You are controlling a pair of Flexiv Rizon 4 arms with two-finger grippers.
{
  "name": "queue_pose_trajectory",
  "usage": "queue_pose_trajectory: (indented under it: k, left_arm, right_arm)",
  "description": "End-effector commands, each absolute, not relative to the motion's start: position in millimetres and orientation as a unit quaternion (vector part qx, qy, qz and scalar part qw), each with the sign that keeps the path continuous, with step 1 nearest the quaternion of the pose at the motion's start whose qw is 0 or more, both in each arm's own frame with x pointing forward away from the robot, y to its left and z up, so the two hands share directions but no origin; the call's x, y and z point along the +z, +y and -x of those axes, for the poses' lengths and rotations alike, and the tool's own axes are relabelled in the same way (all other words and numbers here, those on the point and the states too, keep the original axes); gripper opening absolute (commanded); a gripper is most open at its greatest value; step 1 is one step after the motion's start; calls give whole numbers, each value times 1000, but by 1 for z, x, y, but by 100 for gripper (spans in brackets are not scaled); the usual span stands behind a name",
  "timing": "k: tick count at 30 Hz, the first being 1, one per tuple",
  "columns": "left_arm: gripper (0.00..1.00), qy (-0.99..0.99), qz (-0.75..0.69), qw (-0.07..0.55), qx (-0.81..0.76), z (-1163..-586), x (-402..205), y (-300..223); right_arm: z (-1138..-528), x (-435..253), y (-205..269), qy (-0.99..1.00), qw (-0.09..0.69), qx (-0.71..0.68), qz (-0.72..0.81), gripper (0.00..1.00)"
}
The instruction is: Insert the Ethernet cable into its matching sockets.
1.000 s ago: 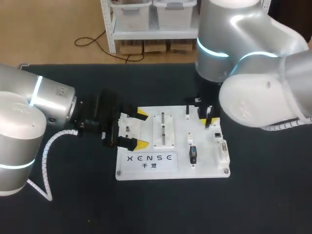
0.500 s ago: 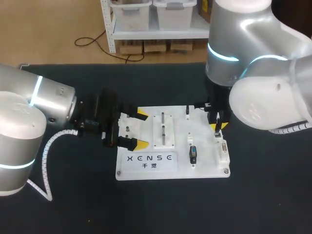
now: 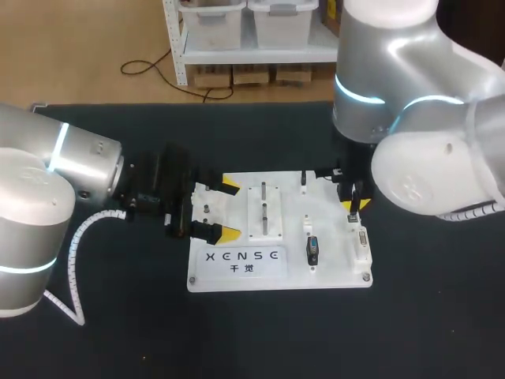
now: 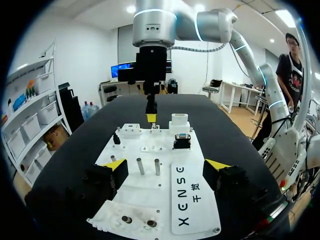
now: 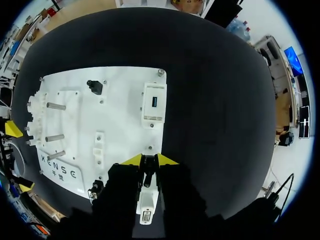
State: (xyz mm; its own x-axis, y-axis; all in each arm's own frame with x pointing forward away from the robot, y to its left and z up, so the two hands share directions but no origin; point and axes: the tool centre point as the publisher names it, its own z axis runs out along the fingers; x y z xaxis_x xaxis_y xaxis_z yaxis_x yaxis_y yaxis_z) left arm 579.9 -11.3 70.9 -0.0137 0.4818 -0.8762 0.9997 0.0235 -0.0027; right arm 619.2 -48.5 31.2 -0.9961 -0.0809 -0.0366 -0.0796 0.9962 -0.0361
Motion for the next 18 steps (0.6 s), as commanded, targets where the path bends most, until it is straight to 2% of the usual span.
queue_pose_trajectory:
  k: [1,18]
  left_arm:
    - [100,615,-600,366,-357,-579,69,-11]
    - [100,615,-600,366,-357,-579,69,-11]
  right_arm:
    - [-618,29,-50,999,24,-18,40,0]
    - [-621,9,-55,998,11,-26,48,0]
